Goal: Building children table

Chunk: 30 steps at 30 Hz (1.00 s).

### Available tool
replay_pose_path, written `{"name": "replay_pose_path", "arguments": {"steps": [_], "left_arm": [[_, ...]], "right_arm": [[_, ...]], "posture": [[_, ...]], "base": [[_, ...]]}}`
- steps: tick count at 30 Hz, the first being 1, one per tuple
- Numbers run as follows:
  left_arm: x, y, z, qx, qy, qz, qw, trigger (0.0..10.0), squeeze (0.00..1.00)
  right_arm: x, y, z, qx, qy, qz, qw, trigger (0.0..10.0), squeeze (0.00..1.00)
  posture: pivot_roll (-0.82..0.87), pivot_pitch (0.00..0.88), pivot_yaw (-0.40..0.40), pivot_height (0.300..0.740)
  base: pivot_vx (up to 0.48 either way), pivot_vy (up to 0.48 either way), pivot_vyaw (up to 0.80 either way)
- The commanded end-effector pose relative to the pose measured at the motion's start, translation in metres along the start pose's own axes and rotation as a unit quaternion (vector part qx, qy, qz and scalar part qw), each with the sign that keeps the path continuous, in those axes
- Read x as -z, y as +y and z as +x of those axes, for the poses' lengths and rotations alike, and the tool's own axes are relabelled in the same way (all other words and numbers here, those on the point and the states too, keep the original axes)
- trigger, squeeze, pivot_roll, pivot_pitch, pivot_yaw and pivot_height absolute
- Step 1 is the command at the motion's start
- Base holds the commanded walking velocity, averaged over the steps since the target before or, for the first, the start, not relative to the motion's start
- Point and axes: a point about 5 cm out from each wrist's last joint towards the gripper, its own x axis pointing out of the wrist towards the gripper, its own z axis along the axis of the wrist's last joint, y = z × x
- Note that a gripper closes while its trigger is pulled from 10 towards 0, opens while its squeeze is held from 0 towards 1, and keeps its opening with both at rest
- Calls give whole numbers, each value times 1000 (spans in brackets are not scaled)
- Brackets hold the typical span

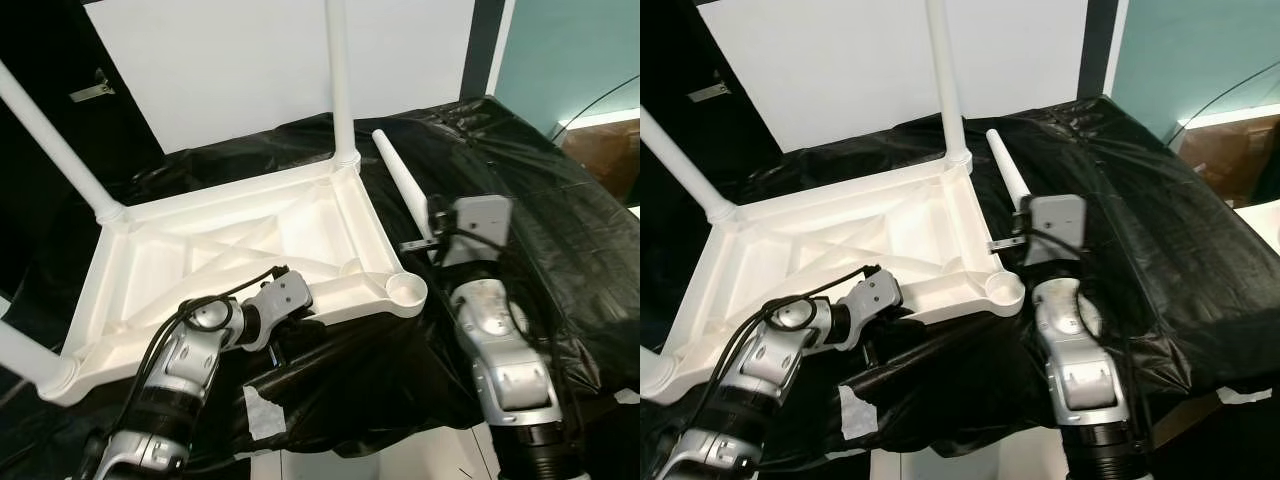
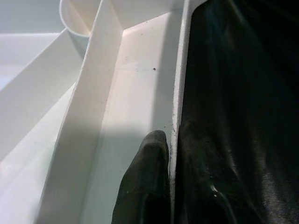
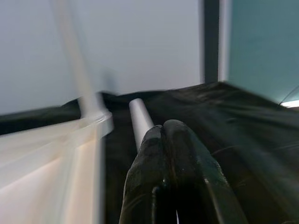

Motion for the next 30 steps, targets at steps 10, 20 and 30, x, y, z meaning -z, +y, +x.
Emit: {"name": "replay_pose_path", "arguments": {"steps": [10,20,30], "left_arm": [[60,-34,9,-30,106,-35,993,3686,0],[28,-23,7,-42,-8,-9,999,10000,0],[-42,0,-15,-31,-245,-88,965,10000,0]], "right_arm": [[-8,4,9,-2,-4,23,1000,10000,0],[-3,6,11,-5,16,51,999,10000,914],[-3,2,18,-12,29,86,996,10000,1000]], "posture": [[-112,43,64,740],[-114,43,61,740],[-116,37,61,740]], "base": [[0,0,0],[0,0,0],[0,0,0]]}}
